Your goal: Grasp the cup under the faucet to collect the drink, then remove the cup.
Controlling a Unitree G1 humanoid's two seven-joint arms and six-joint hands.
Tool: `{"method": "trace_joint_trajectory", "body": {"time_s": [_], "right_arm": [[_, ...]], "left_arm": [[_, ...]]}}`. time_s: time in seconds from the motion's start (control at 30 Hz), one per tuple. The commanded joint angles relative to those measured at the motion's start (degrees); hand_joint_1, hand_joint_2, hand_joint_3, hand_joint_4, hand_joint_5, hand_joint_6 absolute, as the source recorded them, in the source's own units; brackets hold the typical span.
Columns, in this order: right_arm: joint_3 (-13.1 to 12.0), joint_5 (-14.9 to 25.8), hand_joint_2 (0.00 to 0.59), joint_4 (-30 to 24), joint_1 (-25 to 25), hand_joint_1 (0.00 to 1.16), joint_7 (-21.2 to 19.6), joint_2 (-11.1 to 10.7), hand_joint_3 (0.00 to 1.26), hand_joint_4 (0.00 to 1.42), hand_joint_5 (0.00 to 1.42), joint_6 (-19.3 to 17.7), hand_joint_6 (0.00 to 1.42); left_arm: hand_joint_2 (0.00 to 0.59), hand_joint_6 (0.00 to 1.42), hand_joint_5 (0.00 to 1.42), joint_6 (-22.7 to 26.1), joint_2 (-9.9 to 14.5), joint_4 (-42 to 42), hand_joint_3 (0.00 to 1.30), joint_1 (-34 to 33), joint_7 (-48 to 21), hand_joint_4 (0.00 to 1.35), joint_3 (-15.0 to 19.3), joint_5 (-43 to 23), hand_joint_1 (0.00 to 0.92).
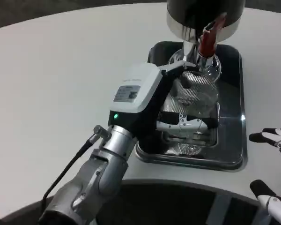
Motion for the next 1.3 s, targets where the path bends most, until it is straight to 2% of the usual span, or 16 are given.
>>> {"method": "trace_joint_trajectory", "body": {"time_s": [0.03, 0.17, 0.23, 0.4, 0.67, 0.83, 1.0, 1.17, 1.3], "right_arm": [[-0.11, 0.73, 0.428, -0.29, 0.29, 0.45, 0.66, -0.31, 0.2, 0.1, 0.04, -1.07, 0.03], [-0.06, 0.83, 0.428, -0.16, 0.23, 0.45, 0.78, -0.35, 0.21, 0.11, 0.05, -1.09, 0.04], [-0.05, 0.87, 0.428, -0.09, 0.24, 0.45, 0.76, -0.33, 0.21, 0.11, 0.05, -1.15, 0.04], [0.09, 0.91, 0.428, 0.05, 0.26, 0.45, 0.62, -0.22, 0.21, 0.11, 0.05, -1.27, 0.04], [0.39, 0.95, 0.428, 0.38, 0.59, 0.45, 0.61, -0.11, 0.21, 0.11, 0.05, -1.49, 0.05], [0.52, 1.05, 0.428, 0.34, 0.59, 0.45, 0.71, -0.13, 0.21, 0.11, 0.05, -1.51, 0.05], [0.6, 1.15, 0.428, 0.16, 0.83, 0.45, 0.84, -0.19, 0.21, 0.11, 0.05, -1.67, 0.05], [0.63, 1.18, 0.428, -0.18, 1.35, 0.45, 0.93, -0.09, 0.21, 0.11, 0.05, -1.94, 0.05], [0.59, 1.15, 0.428, -0.57, 1.99, 0.45, 0.97, 0.15, 0.22, 0.11, 0.05, -2.54, 0.05]], "left_arm": [[0.061, 1.23, 0.85, 1.97, 1.08, 0.92, 0.58, 1.28, -2.18, 0.6, -1.61, 0.87, 0.387], [0.08, 1.09, 0.68, 2.57, 1.27, 0.76, 0.5, 1.32, -2.49, 0.46, -2.08, 0.72, 0.324], [0.076, 1.05, 0.64, 2.76, 1.38, 0.6, 0.46, 1.35, -2.29, 0.42, -2.3, 0.82, 0.307], [0.066, 0.83, 0.47, 2.71, 1.71, 0.28, 0.37, 1.46, -1.89, 0.28, -2.67, 0.95, 0.248], [0.068, 0.69, 0.38, 3.36, 2.42, -0.59, 0.33, 1.54, -1.05, 0.21, -2.49, 1.3, 0.213], [0.067, 0.49, 0.3, 4.04, 2.61, -0.77, 0.28, 1.29, -2.51, 0.14, -2.55, 0.94, 0.193], [0.065, 0.46, 0.27, 4.05, 2.48, -0.73, 0.23, 0.76, -3.64, 0.11, -2.27, 0.07, 0.174], [0.066, 0.45, 0.26, 4.0, 1.97, -1.64, 0.12, 0.72, -3.66, 0.08, -2.04, -0.26, 0.134], [0.07, 0.45, 0.26, 4.12, 1.7, -2.89, 0.1, 1.14, -3.29, 0.08, -1.5, -0.54, 0.117]]}}
